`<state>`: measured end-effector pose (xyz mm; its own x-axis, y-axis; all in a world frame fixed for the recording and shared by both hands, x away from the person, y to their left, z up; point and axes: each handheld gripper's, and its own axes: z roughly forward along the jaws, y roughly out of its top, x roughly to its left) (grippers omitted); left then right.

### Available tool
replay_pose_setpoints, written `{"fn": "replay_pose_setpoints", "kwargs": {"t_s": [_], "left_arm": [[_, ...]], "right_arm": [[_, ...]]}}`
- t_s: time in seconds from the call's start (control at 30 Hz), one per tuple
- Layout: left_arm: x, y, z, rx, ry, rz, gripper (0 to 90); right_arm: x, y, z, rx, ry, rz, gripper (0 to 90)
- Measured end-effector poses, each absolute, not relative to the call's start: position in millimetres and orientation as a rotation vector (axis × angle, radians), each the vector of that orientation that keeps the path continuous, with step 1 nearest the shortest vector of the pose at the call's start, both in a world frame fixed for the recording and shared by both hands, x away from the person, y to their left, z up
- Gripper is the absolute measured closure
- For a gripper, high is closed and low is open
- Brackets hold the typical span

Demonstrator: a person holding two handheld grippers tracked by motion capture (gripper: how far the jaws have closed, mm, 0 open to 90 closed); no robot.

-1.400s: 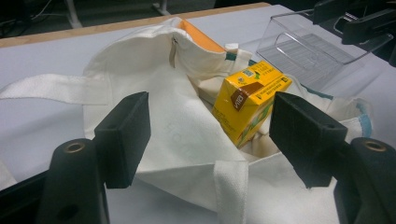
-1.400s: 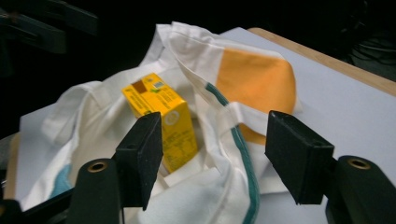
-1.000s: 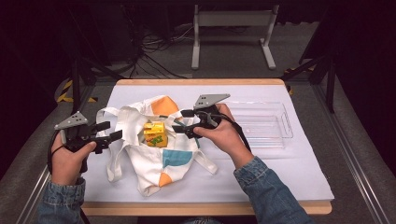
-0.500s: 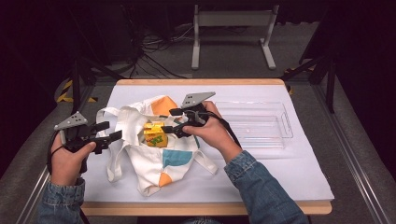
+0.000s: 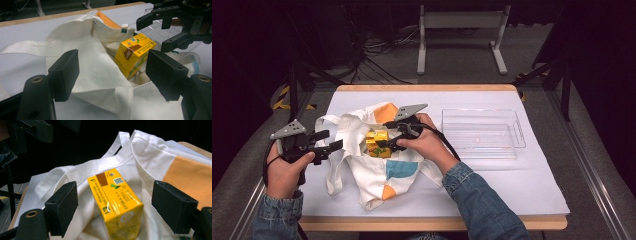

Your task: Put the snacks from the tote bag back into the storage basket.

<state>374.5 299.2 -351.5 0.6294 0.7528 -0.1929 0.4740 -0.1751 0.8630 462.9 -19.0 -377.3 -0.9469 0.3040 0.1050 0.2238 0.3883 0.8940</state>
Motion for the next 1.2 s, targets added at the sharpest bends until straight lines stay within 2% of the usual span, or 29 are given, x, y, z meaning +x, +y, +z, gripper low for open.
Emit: {"fn": "replay_pose_setpoints", "kwargs": {"t_s": [0.73, 1.2], "left_arm": [[375, 299, -352, 1.827, 0.982, 0.340, 27.8], [375, 299, -352, 1.831, 0.982, 0.338, 28.0]], "right_arm": [[465, -7, -414, 0.531, 2.543, 1.632, 21.6], [466, -3, -420, 0.498, 2.560, 1.621, 28.4]]}}
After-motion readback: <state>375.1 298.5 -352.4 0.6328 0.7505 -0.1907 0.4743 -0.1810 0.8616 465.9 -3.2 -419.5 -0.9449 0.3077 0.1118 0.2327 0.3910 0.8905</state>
